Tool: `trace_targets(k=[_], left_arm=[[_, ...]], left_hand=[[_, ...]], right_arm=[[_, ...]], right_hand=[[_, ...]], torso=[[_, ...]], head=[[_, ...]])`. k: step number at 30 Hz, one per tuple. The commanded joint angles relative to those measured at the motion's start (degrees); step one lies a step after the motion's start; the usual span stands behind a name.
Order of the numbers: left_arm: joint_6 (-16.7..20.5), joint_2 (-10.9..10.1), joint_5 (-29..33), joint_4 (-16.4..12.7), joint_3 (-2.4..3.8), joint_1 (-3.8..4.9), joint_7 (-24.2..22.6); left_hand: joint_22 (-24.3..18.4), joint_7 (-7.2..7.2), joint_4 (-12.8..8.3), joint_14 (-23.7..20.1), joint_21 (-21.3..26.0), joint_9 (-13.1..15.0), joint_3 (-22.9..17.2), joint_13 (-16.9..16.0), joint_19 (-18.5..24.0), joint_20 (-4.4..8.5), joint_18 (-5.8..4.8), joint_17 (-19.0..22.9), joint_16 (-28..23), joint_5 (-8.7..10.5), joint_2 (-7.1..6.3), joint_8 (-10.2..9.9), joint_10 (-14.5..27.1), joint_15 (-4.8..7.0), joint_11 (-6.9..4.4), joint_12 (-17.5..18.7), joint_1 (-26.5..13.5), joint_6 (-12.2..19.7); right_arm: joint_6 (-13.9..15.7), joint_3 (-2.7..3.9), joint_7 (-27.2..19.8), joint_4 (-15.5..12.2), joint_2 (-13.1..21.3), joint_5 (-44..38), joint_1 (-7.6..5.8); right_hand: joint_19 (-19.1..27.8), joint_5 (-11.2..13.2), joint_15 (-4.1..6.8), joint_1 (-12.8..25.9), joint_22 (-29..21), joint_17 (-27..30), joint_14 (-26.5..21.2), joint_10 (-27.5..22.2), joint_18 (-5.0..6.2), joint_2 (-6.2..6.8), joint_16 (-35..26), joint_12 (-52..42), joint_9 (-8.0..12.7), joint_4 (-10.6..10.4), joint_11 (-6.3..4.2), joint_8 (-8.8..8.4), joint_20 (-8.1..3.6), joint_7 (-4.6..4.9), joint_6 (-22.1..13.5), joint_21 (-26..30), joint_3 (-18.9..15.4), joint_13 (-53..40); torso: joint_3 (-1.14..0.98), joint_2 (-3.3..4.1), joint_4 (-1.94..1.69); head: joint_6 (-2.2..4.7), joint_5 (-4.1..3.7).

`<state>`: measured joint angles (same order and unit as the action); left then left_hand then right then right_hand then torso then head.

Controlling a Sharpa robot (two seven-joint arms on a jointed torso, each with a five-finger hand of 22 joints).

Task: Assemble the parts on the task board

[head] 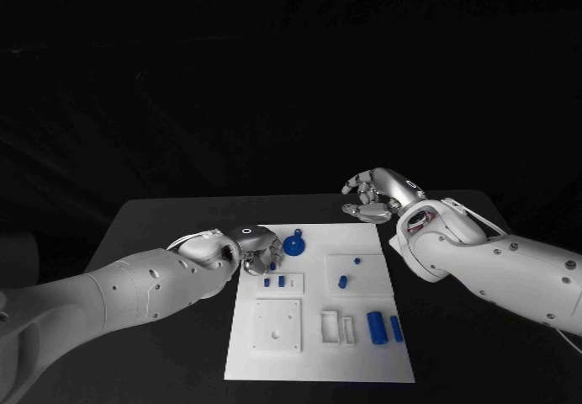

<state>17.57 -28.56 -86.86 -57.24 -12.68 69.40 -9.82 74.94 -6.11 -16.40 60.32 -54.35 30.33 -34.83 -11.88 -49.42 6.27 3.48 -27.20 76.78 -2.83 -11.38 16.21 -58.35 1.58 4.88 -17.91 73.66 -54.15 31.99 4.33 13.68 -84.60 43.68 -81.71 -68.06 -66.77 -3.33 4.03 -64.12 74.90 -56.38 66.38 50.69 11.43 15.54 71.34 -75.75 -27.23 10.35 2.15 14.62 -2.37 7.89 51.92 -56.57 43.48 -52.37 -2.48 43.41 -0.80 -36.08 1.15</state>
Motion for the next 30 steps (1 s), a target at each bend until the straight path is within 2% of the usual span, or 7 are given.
trace_targets(k=[1,2,7,13,30], left_arm=[[-2.00,0.50,-1.04,0.38,0.01,-0.24,-1.82],[-2.00,0.57,-1.14,0.47,0.01,-0.28,-1.78],[-1.98,1.08,-1.53,1.29,0.01,-0.62,-1.36],[-1.99,1.41,-1.81,2.51,0.01,-0.79,-0.62],[-2.18,1.44,-1.73,3.82,0.02,-0.79,-0.12]], left_hand=[[1.14,0.16,0.01,-0.71,-0.48,0.12,0.21,-2.21,0.69,0.79,1.37,-0.13,0.70,-0.09,-0.01,0.41,3.28,-0.05,0.03,-4.91,0.38,-0.29],[1.11,0.18,0.14,-0.87,-0.63,0.15,0.14,-3.12,0.73,0.76,1.37,-0.05,0.84,-0.12,0.15,0.42,4.75,-0.07,0.12,-7.06,0.22,-0.25],[1.06,0.11,-0.04,-0.99,-0.99,0.20,-0.21,-5.19,0.85,0.76,1.52,0.22,1.29,-0.12,0.28,0.44,8.38,-0.10,0.05,-12.79,0.27,-0.15],[1.02,-0.03,-0.04,-0.99,-1.19,0.28,-0.47,-6.07,0.81,0.81,1.58,0.32,1.70,-0.08,0.92,0.61,9.77,-0.09,0.00,-15.96,0.06,-0.41],[0.96,-0.25,-0.03,-1.17,-1.24,0.25,-0.92,-6.30,0.87,0.67,1.69,0.54,1.98,-0.09,1.24,0.56,12.03,-0.27,0.22,-18.42,-0.07,-0.24]], right_arm=[[-0.59,0.03,-0.31,0.01,-0.10,-0.09,-0.03],[-0.59,0.03,-0.31,-0.01,-0.10,-0.08,-0.03],[-0.59,0.03,-0.29,-0.03,-0.08,-0.06,-0.03],[-0.60,0.03,-0.29,-0.04,-0.05,-0.06,-0.04],[-0.68,0.03,-0.27,-0.01,-0.04,0.04,-0.04]], right_hand=[[-0.02,-0.01,0.02,0.02,0.76,0.07,-0.12,-0.26,3.57,0.48,-0.21,0.10,0.09,-0.45,-0.02,0.36,-0.31,0.58,-0.07,0.21,0.06,0.05],[-0.02,-0.01,0.02,0.03,0.76,0.07,-0.12,-0.26,3.57,0.48,-0.21,0.10,0.09,-0.47,-0.02,0.37,-0.31,0.58,-0.07,0.21,0.06,0.05],[-0.04,-0.01,0.02,0.05,0.76,0.07,-0.10,-0.24,3.57,0.47,-0.20,0.09,0.10,-0.53,-0.03,0.38,-0.31,0.58,-0.06,0.21,0.05,0.06],[-0.06,-0.01,0.02,0.10,0.77,0.07,-0.09,-0.23,3.57,0.45,-0.20,0.09,0.11,-0.63,-0.03,0.40,-0.31,0.57,-0.04,0.21,0.05,0.07],[-0.09,0.01,0.04,0.16,0.78,0.07,-0.06,-0.20,3.57,0.42,-0.18,0.07,0.13,-0.84,-0.05,0.45,-0.31,0.55,0.03,0.21,0.06,0.08]], torso=[[0.01,-0.01,-0.02],[0.02,0.00,-0.01],[0.04,0.05,0.01],[-0.01,0.03,0.00],[-0.02,-0.03,-0.05]], head=[[0.01,0.00],[0.04,-0.02],[-0.01,-0.06],[0.04,-0.16],[-0.07,-0.27]])
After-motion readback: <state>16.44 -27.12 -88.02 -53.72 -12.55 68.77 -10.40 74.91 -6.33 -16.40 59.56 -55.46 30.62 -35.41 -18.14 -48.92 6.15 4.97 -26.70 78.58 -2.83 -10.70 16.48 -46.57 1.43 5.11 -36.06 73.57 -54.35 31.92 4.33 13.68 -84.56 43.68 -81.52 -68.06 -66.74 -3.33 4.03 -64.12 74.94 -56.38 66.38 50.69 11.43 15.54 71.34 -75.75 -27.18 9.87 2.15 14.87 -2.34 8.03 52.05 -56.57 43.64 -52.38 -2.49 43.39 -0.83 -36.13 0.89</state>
